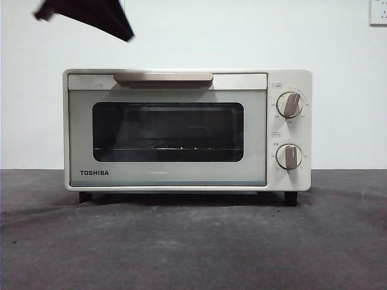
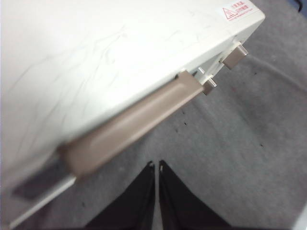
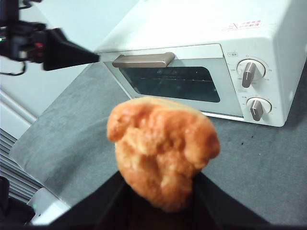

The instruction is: The left arm flap open the oven, the right arm pick bread and place it into oven, the left arm flap close the oven

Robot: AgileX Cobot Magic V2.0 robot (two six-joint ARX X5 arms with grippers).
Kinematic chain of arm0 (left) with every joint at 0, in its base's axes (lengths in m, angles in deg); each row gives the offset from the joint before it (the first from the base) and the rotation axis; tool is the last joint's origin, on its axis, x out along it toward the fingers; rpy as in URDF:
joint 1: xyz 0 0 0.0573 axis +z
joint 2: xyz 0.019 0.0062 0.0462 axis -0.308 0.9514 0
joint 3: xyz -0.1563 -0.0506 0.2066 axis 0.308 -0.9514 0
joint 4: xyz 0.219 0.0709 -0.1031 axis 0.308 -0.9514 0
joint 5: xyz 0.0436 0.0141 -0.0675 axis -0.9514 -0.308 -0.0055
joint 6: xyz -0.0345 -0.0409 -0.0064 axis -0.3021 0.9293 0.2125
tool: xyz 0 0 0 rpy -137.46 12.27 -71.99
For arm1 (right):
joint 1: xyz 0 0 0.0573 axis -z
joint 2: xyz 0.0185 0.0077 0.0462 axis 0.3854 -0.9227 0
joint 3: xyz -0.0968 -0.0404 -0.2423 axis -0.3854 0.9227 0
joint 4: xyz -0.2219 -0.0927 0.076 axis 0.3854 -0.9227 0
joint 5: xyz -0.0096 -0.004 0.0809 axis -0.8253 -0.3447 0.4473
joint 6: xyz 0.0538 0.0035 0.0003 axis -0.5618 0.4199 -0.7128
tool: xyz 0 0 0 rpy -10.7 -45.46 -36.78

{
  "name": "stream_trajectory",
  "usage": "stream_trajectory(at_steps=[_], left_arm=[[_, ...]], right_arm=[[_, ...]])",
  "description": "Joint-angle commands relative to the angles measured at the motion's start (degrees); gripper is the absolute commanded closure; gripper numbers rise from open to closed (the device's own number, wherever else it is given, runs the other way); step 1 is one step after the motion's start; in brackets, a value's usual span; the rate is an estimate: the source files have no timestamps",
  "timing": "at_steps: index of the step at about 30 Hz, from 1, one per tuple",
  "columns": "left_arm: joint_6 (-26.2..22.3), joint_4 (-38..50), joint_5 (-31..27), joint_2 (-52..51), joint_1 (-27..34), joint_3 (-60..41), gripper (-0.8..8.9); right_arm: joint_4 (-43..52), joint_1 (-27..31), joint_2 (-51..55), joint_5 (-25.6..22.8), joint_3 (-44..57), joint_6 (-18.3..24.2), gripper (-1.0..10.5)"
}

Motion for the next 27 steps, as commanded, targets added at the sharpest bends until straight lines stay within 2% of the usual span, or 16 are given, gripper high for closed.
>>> stream_trajectory(at_steps=[1, 13, 23, 27], left_arm=[[-3.1, 2.1, -0.4, 3.7, -0.7, 3.1, 7.98], [-3.3, 6.1, -0.5, 10.3, -0.8, 3.7, 7.98], [-4.3, 3.3, -0.9, 10.7, -0.9, 3.7, 7.98], [-4.8, 1.9, -3.9, 10.9, -0.9, 3.7, 7.98]], right_arm=[[0.8, -0.3, -0.2, 0.0, -0.8, -0.5, 8.1], [0.8, -0.3, -0.2, 0.0, -0.8, -0.5, 8.1], [0.7, -0.3, -0.2, 0.0, -0.8, -0.5, 8.1], [0.7, -0.3, -0.2, 0.0, -0.8, -0.6, 8.1]])
